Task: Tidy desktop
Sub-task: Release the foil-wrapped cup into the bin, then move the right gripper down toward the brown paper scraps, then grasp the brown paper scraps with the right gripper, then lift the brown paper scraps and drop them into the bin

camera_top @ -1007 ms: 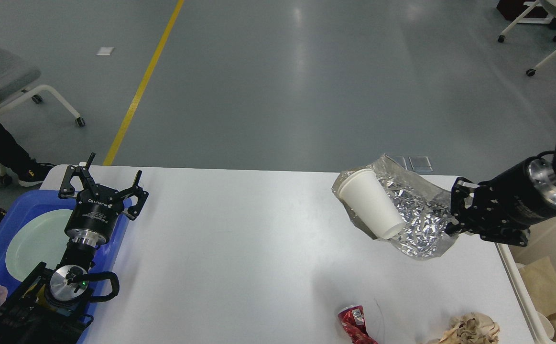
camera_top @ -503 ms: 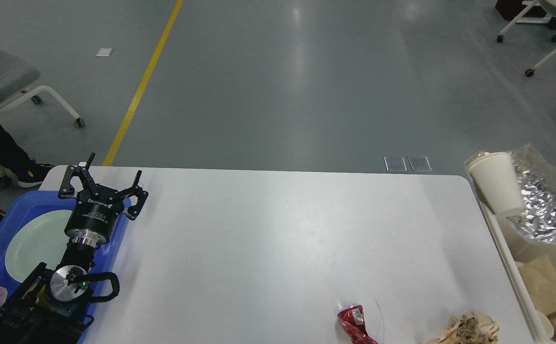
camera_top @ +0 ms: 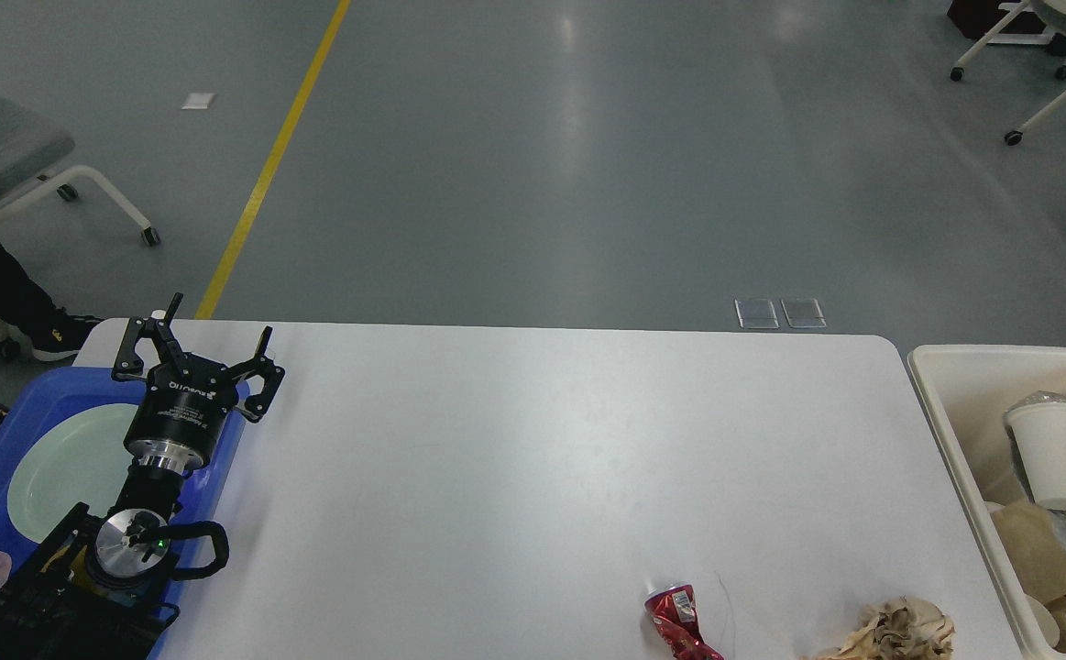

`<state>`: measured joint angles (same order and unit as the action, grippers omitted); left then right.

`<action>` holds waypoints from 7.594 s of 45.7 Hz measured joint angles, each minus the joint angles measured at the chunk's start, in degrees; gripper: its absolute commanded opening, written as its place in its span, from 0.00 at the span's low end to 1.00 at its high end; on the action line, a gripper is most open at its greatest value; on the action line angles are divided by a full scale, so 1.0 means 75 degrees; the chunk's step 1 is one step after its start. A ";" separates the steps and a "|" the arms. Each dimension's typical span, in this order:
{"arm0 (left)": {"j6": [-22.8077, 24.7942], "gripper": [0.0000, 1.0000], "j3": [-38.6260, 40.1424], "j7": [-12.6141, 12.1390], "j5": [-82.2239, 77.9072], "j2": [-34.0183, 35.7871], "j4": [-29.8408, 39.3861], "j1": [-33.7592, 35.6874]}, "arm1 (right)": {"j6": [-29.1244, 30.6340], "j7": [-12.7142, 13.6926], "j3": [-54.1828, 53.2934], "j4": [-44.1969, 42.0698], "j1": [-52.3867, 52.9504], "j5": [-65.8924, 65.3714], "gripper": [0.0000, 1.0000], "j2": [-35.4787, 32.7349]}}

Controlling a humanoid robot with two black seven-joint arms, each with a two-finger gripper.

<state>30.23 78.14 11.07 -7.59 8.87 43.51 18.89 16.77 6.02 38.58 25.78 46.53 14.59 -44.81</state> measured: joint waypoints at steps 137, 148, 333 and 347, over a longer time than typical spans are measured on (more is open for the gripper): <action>0.0000 0.99 0.0000 0.0013 0.0005 0.0002 0.0000 0.0000 | 0.3793 0.1221 0.5138 0.9878 1.2697 -0.1766 1.00 0.2522; 0.0000 0.99 0.0000 0.0013 0.0005 0.0002 0.0000 0.0000 | 0.3482 0.0764 0.5413 0.9895 1.2627 -0.1766 1.00 0.2344; 0.0000 0.99 0.0000 0.0001 0.0003 0.0000 0.0000 0.0003 | -0.1580 0.0766 0.2223 -0.1803 -0.0115 -0.0511 0.00 0.2105; 0.0000 0.99 0.0000 0.0001 0.0001 -0.0004 0.0000 0.0003 | -0.2074 0.0828 0.1335 -0.3982 -0.1812 -0.0512 0.00 0.3513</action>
<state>30.23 78.13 11.08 -7.58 8.84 43.51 18.92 1.21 12.22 48.59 -4.08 32.94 10.75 -18.46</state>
